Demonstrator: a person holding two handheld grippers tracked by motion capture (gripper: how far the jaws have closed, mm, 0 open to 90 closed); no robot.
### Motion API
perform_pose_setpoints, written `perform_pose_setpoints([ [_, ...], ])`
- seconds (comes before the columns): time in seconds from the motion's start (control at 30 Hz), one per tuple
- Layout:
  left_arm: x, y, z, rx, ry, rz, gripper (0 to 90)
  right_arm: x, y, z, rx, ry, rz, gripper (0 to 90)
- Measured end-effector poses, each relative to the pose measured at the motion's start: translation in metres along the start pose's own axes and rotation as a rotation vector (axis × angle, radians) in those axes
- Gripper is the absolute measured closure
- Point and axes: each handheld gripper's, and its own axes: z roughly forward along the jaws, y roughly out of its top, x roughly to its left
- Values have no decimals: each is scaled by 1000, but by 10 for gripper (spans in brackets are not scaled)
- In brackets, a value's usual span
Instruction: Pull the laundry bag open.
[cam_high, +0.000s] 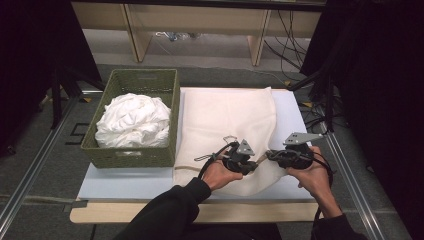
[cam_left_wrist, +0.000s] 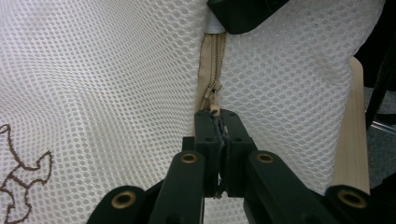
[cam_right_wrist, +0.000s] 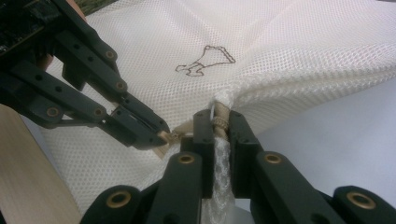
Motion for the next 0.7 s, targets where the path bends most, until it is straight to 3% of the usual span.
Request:
perform_pose_setpoints([
  [0.13,-1,-1,-1,8,7,-4,870,-2,0,1,-3,-1,-10,847],
  [0.23,0,-2,-2,17,9,16,869,0,-1,1,1,-7,13,848],
  [0.4,0,-3,-5,16,12,10,870,-1,-1,2,1,-2,-16,848],
  [0.47,0,-3,-6,16,11,8,869,-2,-2,2,-8,3,-5,849],
  [0.5,1,-3,-7,28,11,27,869,-1,-2,2,-1,7,15,849],
  [0.57,1,-2,-5,18,8,7,870,-1,-3,2,-2,1,14,850],
  [0.6,3,-3,-6,41,15,36,870,-1,-3,1,2,-15,7,851],
  [0.63,3,-3,-5,41,14,36,870,-2,-3,1,-4,-12,-4,851],
  [0.67,2,-4,-2,26,11,7,869,-2,-3,0,-4,-21,3,851],
  [0.7,2,-4,-1,23,11,6,870,-3,-3,0,0,-25,8,852],
])
